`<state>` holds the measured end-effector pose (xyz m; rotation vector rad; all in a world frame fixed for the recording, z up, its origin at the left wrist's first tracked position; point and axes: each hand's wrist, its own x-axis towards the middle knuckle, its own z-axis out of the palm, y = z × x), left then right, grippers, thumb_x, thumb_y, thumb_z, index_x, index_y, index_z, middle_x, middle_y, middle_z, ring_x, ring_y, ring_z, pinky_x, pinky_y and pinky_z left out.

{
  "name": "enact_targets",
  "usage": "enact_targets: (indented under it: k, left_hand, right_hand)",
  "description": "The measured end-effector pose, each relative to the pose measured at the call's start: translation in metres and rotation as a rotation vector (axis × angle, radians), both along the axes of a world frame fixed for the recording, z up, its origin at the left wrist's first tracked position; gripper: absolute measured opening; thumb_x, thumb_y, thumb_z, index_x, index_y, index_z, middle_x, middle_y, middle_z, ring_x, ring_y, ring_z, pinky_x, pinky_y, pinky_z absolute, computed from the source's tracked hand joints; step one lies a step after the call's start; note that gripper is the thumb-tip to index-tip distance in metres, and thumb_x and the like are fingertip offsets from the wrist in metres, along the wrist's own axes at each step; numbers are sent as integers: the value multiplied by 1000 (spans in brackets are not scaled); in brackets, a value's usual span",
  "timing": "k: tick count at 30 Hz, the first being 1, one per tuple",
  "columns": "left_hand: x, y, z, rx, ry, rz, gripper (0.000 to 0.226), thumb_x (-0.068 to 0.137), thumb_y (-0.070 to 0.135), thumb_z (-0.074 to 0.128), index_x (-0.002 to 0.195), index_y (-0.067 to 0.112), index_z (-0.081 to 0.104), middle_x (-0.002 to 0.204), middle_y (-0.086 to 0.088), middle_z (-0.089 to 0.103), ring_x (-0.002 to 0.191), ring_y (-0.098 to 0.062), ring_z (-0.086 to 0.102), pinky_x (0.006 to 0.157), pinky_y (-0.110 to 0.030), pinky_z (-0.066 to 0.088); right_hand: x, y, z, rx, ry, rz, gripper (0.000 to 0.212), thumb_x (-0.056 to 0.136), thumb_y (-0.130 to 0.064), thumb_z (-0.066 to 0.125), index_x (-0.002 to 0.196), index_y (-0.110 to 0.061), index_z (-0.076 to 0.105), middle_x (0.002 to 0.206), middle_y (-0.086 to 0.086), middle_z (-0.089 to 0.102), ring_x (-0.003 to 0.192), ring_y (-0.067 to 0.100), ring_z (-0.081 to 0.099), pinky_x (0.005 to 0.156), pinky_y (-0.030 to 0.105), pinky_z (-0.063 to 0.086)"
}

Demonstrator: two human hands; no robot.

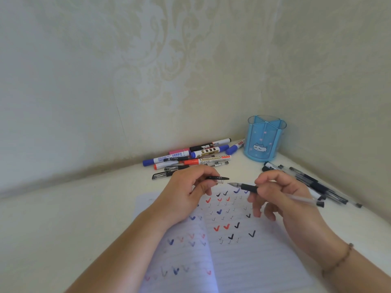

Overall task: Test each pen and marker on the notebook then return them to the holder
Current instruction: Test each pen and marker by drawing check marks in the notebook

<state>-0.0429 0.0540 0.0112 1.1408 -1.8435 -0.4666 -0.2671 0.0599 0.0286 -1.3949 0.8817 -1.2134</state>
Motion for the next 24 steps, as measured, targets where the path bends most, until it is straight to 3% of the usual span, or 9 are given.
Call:
enact_targets:
  k: [4,7,9,15,21,24]
  left_hand:
    - [-3,2,0,38,11,-48,22,95,11,60,100,32,64,86,6,68,75,-12,67,75,-25,54]
    - [-6,4,-1,28,29,-86,20,94,11,61,102,28,67,79,7,68,72,-12,66,73,-26,55]
    - [-8,5,-1,27,58,-100,22,93,10,61,101,28,68,75,6,68,68,-10,65,70,-23,53]
    - [-11,7,1,74,190,-116,31,92,-1,60,97,28,70,69,-2,70,63,-13,67,66,-21,52]
    - [-18,11,2,57,208,-119,31,91,-2,61,96,28,68,65,10,69,59,-8,67,64,-18,52]
    - [-20,11,3,50,286,-123,30,91,0,62,100,28,67,73,7,72,61,-13,69,63,-20,52]
  right_hand:
    - [2,-2,-1,19,20,7,16,85,5,62,79,-10,60,72,17,72,49,26,58,39,24,33]
    - [6,1,2,25,48,26,11,71,-13,77,74,-20,70,78,16,75,51,26,62,40,23,34]
    - [8,2,3,30,53,16,8,65,-21,75,72,-22,72,79,15,75,51,27,63,41,23,34]
    - [10,2,0,-2,54,-6,6,65,-20,75,71,-20,73,79,13,76,49,24,64,39,21,35]
    - [6,4,-2,-48,60,-17,18,63,-15,76,76,-5,68,76,14,76,52,24,65,42,17,40]
    - [5,4,0,-79,39,-10,20,63,-13,76,78,-4,67,74,14,75,49,19,63,43,15,40]
